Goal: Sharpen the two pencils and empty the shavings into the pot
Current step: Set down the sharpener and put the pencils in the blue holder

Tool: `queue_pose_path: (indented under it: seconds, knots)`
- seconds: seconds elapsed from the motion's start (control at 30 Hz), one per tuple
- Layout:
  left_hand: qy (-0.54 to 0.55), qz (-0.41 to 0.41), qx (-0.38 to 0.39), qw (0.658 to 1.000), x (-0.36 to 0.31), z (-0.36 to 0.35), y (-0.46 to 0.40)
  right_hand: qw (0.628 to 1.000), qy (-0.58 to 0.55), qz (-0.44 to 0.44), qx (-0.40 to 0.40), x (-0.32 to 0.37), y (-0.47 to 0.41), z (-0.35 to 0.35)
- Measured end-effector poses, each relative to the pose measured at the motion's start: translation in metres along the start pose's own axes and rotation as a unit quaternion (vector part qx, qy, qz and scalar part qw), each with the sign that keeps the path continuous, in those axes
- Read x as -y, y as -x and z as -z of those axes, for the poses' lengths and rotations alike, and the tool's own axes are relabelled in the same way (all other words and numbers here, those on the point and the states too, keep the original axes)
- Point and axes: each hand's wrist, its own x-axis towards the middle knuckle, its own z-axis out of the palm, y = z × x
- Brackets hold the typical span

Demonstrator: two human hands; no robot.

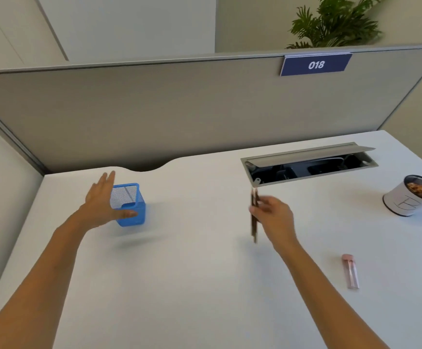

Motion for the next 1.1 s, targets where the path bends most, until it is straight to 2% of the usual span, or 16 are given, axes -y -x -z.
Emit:
queue_pose_path:
  seconds: [0.1,0.23,0.33,0.47,0.57,0.7,1.1]
  knots:
    - [0.075,-0.037,0.09,0.992,0.002,0.014,-0.006,0.987,-0.143,0.041,0.062,0.057,-0.018,-0.067]
    - [0.078,-0.056,0.087,0.992,0.007,0.018,-0.011,0.973,-0.177,0.11,0.101,0.119,-0.026,-0.161]
    - [0.079,-0.074,0.05,0.993,0.01,0.016,-0.009,0.972,-0.126,0.138,0.141,0.138,-0.02,-0.211]
    - [0.107,-0.089,0.021,0.99,0.016,0.015,-0.007,0.968,0.062,0.184,0.16,0.128,-0.021,-0.259]
    - [0.105,-0.092,-0.002,0.99,0.018,0.013,-0.007,0.943,0.198,0.212,0.163,0.116,-0.022,-0.277]
    - [0.106,-0.093,-0.019,0.99,0.02,0.01,-0.007,0.917,0.283,0.228,0.164,0.111,-0.019,-0.291]
    - [0.115,-0.093,-0.018,0.989,0.025,0.006,-0.009,0.953,0.193,0.194,0.128,0.105,-0.014,-0.286]
